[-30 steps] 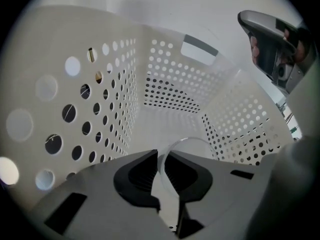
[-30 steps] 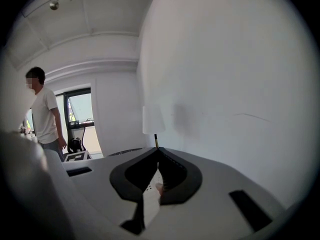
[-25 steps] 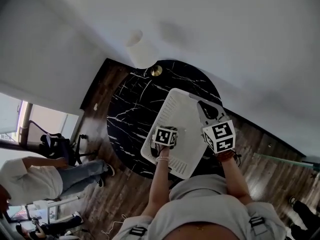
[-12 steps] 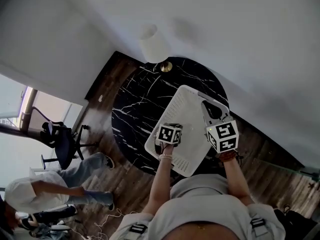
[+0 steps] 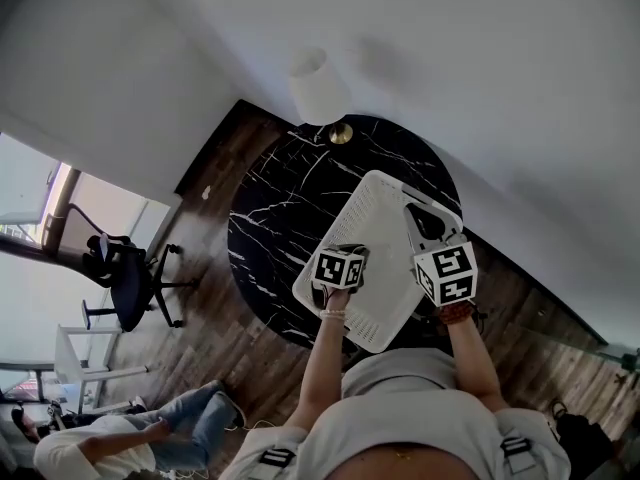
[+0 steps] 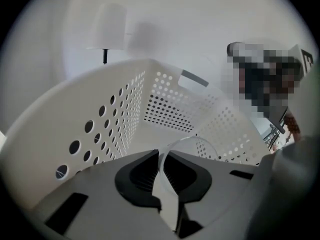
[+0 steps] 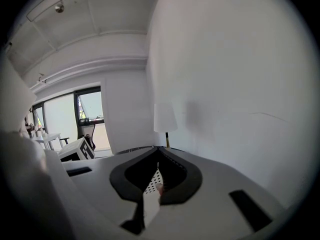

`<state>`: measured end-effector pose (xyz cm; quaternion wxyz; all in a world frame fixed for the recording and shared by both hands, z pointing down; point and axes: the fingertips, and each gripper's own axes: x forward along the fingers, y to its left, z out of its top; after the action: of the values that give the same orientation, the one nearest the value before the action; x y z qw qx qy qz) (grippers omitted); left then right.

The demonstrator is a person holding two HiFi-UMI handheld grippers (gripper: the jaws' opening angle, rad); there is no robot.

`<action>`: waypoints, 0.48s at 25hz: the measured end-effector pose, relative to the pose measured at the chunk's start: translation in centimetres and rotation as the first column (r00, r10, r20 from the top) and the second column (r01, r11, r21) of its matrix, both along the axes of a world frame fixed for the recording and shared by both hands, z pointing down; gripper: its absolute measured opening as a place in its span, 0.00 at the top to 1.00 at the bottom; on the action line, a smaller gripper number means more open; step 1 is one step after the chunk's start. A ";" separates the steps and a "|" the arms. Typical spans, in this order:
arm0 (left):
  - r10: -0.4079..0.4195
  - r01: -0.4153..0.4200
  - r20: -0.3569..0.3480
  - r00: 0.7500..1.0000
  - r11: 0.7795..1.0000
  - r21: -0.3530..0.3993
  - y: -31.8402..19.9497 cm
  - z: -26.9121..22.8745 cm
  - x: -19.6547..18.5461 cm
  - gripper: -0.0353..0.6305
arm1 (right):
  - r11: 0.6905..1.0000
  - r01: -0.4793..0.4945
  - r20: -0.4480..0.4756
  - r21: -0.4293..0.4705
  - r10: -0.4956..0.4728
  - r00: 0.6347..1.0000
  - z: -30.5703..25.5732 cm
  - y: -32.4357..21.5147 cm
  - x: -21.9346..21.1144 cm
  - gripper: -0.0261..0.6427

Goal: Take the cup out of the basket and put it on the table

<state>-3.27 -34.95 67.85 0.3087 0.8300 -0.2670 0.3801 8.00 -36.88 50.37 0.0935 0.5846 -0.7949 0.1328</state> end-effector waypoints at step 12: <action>-0.033 0.035 -0.039 0.999 0.998 0.046 0.1 -2.5 0.3 0.89 | 0.999 0.035 0.002 0.003 -0.035 0.999 -0.2 0.1 -0.7 0.95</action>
<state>-2.99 -34.87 65.31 0.3007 0.8396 -0.2839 0.3524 7.26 -36.76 50.18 0.0941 0.5707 -0.8052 0.1308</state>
